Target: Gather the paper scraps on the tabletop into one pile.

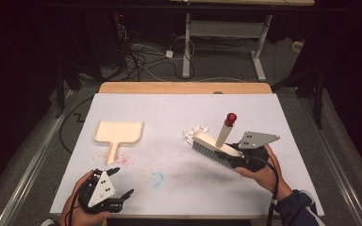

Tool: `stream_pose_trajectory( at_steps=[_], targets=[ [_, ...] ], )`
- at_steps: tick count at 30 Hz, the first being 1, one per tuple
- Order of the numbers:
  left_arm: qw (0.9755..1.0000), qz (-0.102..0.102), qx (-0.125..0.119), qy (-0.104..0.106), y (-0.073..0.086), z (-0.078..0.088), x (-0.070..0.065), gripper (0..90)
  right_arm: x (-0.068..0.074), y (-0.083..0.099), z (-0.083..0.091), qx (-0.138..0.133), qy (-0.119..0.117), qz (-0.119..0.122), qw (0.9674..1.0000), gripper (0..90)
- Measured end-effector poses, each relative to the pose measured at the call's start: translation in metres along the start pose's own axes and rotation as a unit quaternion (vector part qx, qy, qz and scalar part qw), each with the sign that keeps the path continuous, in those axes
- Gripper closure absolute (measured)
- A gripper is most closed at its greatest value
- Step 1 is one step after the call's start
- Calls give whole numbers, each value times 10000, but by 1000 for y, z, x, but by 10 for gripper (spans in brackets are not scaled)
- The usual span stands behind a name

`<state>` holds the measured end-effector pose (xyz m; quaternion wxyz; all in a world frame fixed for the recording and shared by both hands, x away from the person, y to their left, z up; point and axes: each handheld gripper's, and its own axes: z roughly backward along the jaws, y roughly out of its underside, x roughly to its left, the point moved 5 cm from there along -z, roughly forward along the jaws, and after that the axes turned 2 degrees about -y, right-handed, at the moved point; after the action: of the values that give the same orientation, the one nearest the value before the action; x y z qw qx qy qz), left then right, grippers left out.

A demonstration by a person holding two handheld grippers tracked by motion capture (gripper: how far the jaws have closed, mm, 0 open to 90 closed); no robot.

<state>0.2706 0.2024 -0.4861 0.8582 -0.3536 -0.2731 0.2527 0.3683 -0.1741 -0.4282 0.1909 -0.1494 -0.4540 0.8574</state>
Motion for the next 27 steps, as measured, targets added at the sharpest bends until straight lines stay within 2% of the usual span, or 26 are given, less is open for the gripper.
stream_pose_trajectory(
  at_steps=[4,7,10,12,15,20,23,27],
  targets=[
    [10000,-30,3,11,-1,0,-1,201,8,9,-14,206,-210,43,9996,677],
    [10000,-45,13,25,-1,-1,-1,201,8,12,-27,321,-311,21,9990,677],
    [10000,-27,22,53,0,-2,-1,201,5,15,-41,516,-224,119,9983,677],
    [10000,-31,23,59,0,-3,-1,202,0,14,-47,457,-240,6,9987,677],
    [10000,-19,34,76,0,-3,-1,201,-12,10,-52,504,-10,51,9987,677],
    [9999,-28,54,103,0,-5,-2,201,-27,4,-55,484,323,-146,9982,677],
    [9999,-18,60,92,0,-4,-1,201,-28,-2,-46,345,452,-208,9982,677],
    [10000,-22,37,77,0,-3,-2,201,-29,-11,-24,148,678,-346,9970,677]
  ],
)
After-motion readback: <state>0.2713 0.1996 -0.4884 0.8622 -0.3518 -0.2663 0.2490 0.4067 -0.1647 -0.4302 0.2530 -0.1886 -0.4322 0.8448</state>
